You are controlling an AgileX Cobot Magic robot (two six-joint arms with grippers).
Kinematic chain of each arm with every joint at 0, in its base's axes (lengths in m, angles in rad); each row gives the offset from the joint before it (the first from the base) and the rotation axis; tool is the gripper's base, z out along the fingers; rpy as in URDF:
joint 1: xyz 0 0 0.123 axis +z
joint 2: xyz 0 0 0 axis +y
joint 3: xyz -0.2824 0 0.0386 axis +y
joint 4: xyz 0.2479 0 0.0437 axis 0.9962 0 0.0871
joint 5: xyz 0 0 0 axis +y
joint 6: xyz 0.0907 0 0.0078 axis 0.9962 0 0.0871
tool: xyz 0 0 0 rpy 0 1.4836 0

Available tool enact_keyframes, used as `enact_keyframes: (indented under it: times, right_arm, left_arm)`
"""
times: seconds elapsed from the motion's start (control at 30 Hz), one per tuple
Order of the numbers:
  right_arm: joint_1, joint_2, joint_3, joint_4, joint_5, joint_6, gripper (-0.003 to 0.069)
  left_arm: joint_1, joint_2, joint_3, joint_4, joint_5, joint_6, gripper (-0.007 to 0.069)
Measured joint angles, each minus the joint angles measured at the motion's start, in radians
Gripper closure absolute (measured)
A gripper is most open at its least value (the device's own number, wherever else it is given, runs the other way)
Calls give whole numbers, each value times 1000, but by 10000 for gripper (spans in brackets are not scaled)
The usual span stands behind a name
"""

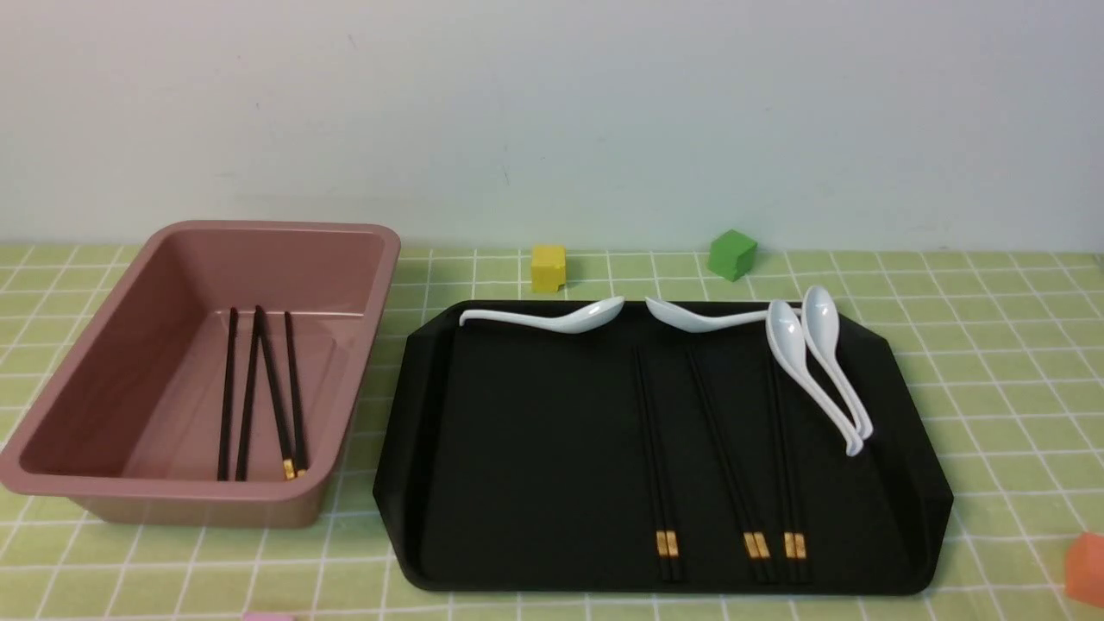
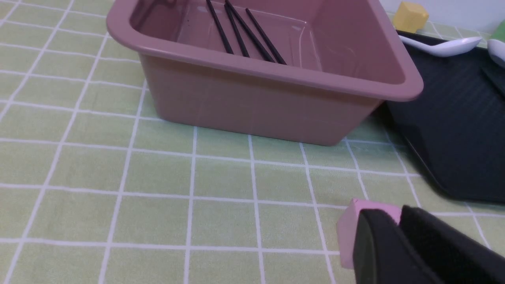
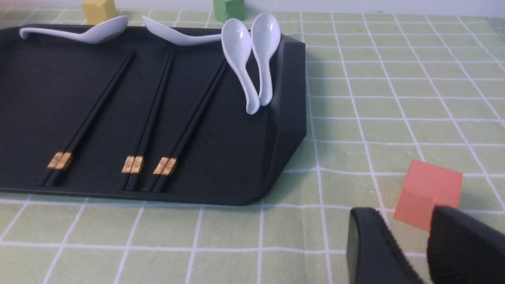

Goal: On green tablecloth take chopsticks from black tray and put them in box.
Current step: 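Move the gripper over the chopsticks on the black tray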

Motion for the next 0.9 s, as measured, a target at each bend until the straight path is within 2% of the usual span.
enact_keyframes:
  times: [0.13, 0.43, 0.9]
  right_arm:
    - [0, 0, 0, -9, 0, -1, 419]
    - [0, 0, 0, -153, 1, -1, 419]
    - [0, 0, 0, -176, 1, -1, 419]
  left_arm:
    - [0, 0, 0, 0, 0, 0, 533]
    - [0, 0, 0, 0, 0, 0, 531]
    - [0, 0, 0, 0, 0, 0, 521]
